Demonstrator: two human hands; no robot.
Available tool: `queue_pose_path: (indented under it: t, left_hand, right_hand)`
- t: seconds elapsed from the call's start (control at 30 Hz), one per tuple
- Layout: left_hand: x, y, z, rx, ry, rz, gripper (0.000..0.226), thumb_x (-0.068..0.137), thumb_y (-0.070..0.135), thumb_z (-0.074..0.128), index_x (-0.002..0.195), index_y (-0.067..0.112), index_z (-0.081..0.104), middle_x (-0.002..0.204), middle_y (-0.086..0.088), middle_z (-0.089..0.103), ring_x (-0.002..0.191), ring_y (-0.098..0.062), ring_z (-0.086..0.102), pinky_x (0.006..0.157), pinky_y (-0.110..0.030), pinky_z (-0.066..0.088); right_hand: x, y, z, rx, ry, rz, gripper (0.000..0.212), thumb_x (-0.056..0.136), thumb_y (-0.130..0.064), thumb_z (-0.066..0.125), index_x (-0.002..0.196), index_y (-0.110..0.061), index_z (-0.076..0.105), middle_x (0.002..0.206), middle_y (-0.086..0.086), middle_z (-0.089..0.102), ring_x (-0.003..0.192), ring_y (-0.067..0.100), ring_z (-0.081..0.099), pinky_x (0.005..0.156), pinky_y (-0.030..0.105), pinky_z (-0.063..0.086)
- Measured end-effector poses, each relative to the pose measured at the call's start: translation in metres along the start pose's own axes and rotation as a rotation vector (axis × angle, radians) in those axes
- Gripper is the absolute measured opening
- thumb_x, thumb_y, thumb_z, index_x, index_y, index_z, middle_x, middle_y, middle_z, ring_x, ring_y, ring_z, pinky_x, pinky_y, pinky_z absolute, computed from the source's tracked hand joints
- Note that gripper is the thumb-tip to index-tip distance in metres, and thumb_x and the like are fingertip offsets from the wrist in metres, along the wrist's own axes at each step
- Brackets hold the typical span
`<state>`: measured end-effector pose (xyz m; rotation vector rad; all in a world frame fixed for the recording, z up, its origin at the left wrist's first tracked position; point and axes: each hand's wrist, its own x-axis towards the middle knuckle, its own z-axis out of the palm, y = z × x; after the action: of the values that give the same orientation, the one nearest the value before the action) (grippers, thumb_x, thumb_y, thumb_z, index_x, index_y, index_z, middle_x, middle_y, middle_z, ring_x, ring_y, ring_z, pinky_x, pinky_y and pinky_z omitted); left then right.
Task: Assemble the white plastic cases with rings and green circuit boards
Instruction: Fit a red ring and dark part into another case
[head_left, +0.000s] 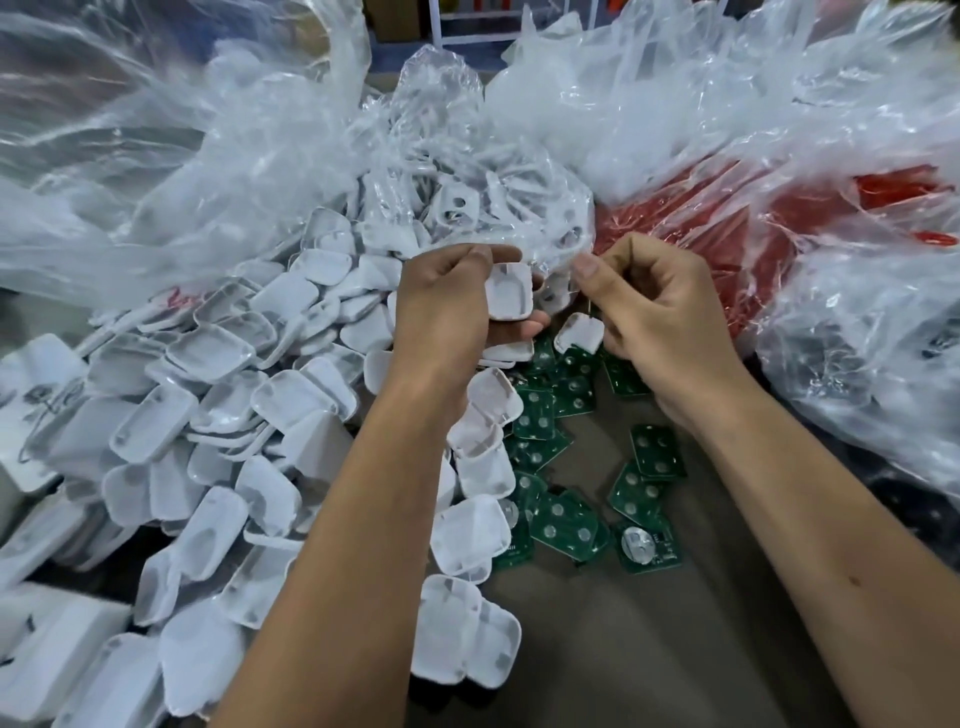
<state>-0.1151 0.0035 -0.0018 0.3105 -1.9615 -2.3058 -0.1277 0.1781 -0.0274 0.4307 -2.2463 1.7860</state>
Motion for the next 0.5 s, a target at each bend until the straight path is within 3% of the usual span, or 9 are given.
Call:
queue_pose_path:
  t: [0.07,0.13,0.2,0.27,0.33,0.43,0.5]
  left_hand:
    - [-0.001,0.000,-0.001,-0.019,0.007,0.013,0.030,0.107,0.013,0.048,0.100,0.003,0.075,0.092,-0.020,0.078,0.065,-0.032,0.075,0.059,-0.034,0.062]
    - [-0.002,-0.002,-0.003,0.032,0.028,0.077,0.026,0.105,0.011,0.053,0.096,0.006,0.077,0.097,-0.017,0.077,0.069,-0.029,0.076,0.059,-0.034,0.062]
    - [-0.002,-0.005,-0.003,0.171,0.048,0.179,0.022,0.101,0.011,0.059,0.089,0.012,0.078,0.090,-0.009,0.078,0.075,-0.026,0.077,0.061,-0.039,0.064]
    - [-0.002,-0.009,0.000,0.367,0.049,0.292,0.019,0.097,0.015,0.065,0.085,0.019,0.079,0.078,0.003,0.077,0.074,-0.017,0.076,0.063,-0.042,0.065]
    - [-0.004,-0.012,0.006,0.519,0.025,0.375,0.017,0.095,0.019,0.068,0.082,0.023,0.078,0.071,0.010,0.075,0.067,-0.008,0.071,0.064,-0.040,0.062]
    - [-0.010,-0.013,0.015,0.626,-0.024,0.434,0.018,0.093,0.028,0.069,0.076,0.027,0.075,0.065,0.015,0.072,0.061,0.000,0.066,0.061,-0.026,0.052]
    - [-0.014,-0.013,0.017,0.695,-0.053,0.473,0.024,0.094,0.037,0.065,0.073,0.029,0.073,0.061,0.015,0.070,0.062,0.001,0.066,0.060,-0.025,0.049]
  right_hand:
    - [0.001,-0.002,-0.004,-0.100,-0.084,-0.055,0.035,0.094,-0.034,0.076,0.087,-0.005,0.060,0.064,-0.005,0.058,0.052,0.018,0.047,0.047,0.031,0.042]
    - [-0.001,-0.006,-0.004,-0.204,-0.203,-0.088,0.028,0.092,-0.035,0.078,0.087,-0.012,0.064,0.074,0.003,0.066,0.062,0.031,0.058,0.056,0.042,0.049]
    - [-0.001,-0.009,-0.004,-0.261,-0.249,-0.122,0.029,0.095,-0.041,0.074,0.076,-0.020,0.067,0.067,0.000,0.064,0.058,0.023,0.056,0.056,0.040,0.045]
    - [-0.001,-0.010,-0.004,-0.282,-0.192,-0.145,0.035,0.100,-0.043,0.067,0.067,-0.031,0.068,0.056,-0.005,0.059,0.050,0.006,0.047,0.051,0.026,0.037]
    - [0.000,-0.009,-0.004,-0.270,-0.088,-0.130,0.042,0.102,-0.041,0.063,0.066,-0.021,0.071,0.052,-0.002,0.057,0.044,0.006,0.045,0.049,0.018,0.033]
    - [0.000,-0.006,-0.004,-0.274,0.017,-0.112,0.039,0.104,-0.031,0.063,0.068,-0.017,0.066,0.055,-0.004,0.057,0.048,0.005,0.047,0.051,0.017,0.036]
    - [0.000,-0.006,-0.003,-0.334,0.061,-0.136,0.031,0.103,-0.026,0.065,0.074,-0.017,0.067,0.059,-0.010,0.058,0.053,0.005,0.052,0.054,0.019,0.039]
